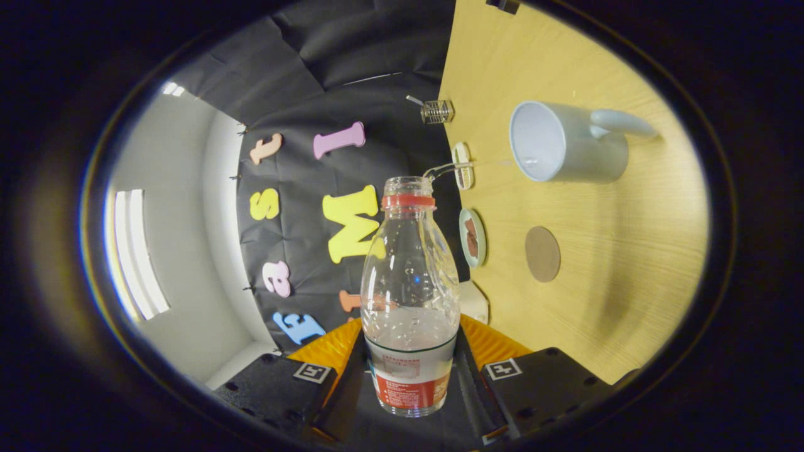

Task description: Take the bottle from table, then pour the juice into the cup, finally place the bottle on the coaster

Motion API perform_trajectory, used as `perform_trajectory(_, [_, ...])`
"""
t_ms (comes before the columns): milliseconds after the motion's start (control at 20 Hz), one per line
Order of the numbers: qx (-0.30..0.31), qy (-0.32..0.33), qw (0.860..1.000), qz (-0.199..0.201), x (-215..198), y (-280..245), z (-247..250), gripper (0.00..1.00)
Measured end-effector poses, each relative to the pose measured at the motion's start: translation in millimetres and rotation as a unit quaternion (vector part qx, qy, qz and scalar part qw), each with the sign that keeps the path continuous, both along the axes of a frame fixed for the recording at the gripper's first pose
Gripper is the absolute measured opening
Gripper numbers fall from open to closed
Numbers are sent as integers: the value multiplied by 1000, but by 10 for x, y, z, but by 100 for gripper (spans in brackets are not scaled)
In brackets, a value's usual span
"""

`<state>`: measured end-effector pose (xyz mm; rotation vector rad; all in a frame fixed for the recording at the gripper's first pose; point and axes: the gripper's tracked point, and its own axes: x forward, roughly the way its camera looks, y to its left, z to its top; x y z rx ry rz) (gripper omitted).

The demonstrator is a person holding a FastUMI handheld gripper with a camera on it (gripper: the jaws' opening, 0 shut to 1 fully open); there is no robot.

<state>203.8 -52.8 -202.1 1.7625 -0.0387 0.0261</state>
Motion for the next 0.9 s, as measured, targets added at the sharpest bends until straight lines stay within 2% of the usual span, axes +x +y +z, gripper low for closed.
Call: perform_trajectory(900, [92,-11,996,8,38,-84,221,74])
